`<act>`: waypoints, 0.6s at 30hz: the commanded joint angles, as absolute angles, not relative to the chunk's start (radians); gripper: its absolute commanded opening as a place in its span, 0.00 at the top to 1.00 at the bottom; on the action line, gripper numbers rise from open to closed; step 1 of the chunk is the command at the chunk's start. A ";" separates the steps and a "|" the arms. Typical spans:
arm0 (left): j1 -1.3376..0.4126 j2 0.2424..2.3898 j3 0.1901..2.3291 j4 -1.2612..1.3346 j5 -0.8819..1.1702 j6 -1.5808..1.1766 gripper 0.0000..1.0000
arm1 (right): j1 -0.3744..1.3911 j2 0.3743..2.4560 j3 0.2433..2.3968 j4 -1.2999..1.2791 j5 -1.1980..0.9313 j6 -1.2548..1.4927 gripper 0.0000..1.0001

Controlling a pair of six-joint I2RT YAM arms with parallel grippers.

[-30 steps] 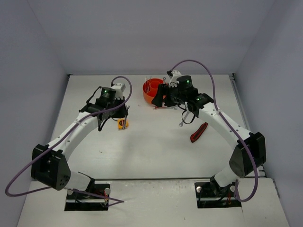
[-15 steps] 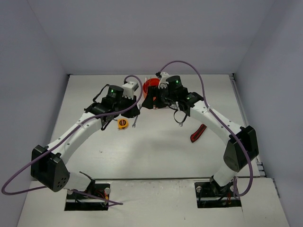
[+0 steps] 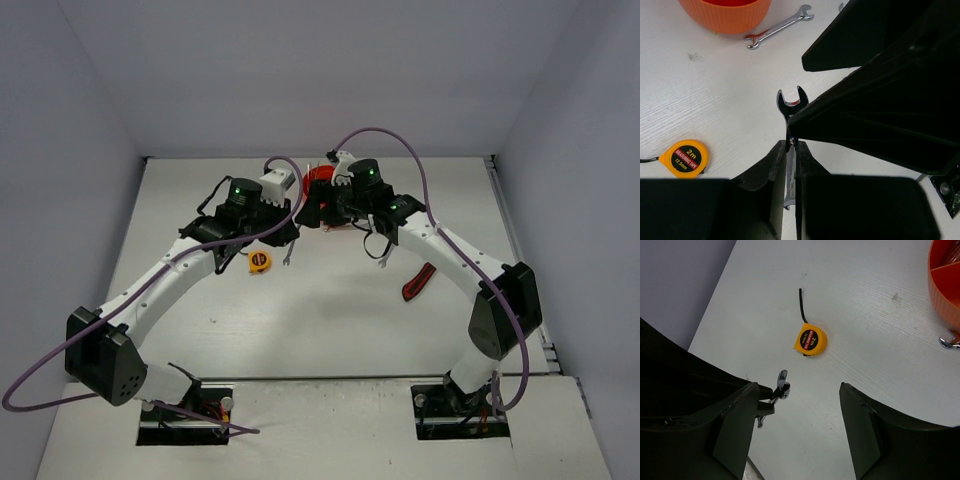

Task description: Sort the tools into containers

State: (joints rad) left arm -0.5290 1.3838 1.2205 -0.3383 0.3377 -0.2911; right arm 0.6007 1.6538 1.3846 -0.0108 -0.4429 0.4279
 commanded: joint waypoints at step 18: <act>-0.548 1.373 1.272 -0.209 0.345 -0.287 0.99 | 0.610 1.663 1.415 0.081 -0.402 0.427 0.99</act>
State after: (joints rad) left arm -0.5423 1.3870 1.2205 -0.3068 0.3389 -0.2913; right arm 0.6170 1.6999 1.3855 0.0392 -0.4632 0.4636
